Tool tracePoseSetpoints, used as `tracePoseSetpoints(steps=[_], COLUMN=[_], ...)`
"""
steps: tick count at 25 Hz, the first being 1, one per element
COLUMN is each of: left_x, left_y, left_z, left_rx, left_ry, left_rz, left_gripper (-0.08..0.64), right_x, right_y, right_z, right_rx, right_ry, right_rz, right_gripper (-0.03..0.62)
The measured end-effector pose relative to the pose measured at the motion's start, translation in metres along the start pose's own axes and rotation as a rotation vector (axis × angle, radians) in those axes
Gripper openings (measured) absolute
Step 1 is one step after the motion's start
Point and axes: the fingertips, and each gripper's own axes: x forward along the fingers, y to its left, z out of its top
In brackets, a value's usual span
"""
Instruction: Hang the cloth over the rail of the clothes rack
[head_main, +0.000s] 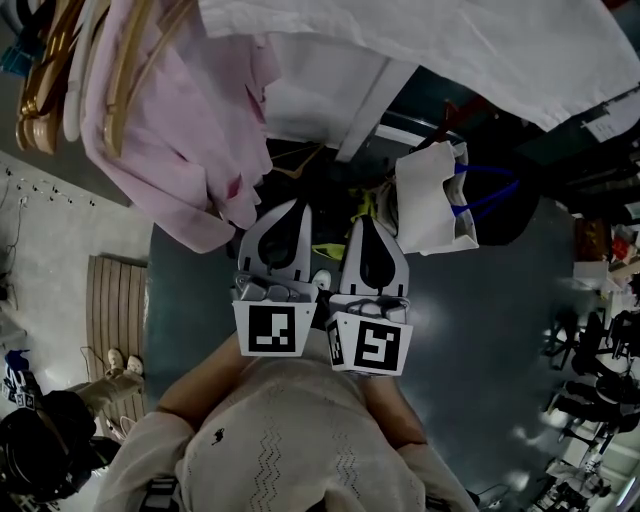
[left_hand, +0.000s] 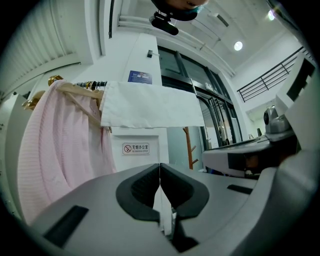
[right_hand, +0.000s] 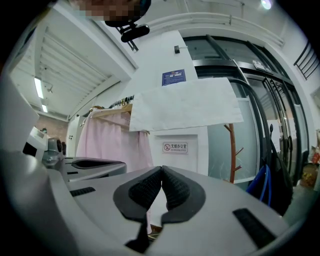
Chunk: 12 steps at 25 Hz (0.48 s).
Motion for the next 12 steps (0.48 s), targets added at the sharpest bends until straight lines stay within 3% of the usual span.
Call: tracePoseSetpoints(steps=[12], left_x=[0.0028], left_y=[-0.0075], left_z=[-0.001], left_rx=[-0.026], left_ry=[-0.007], left_rz=[-0.011], left_gripper=[0.012], right_x=[-0.0039], right_y=[-0.007], right_z=[-0.0047], right_rx=[-0.005], right_ry=[0.017], right_rz=[-0.013], right_gripper=[0.018])
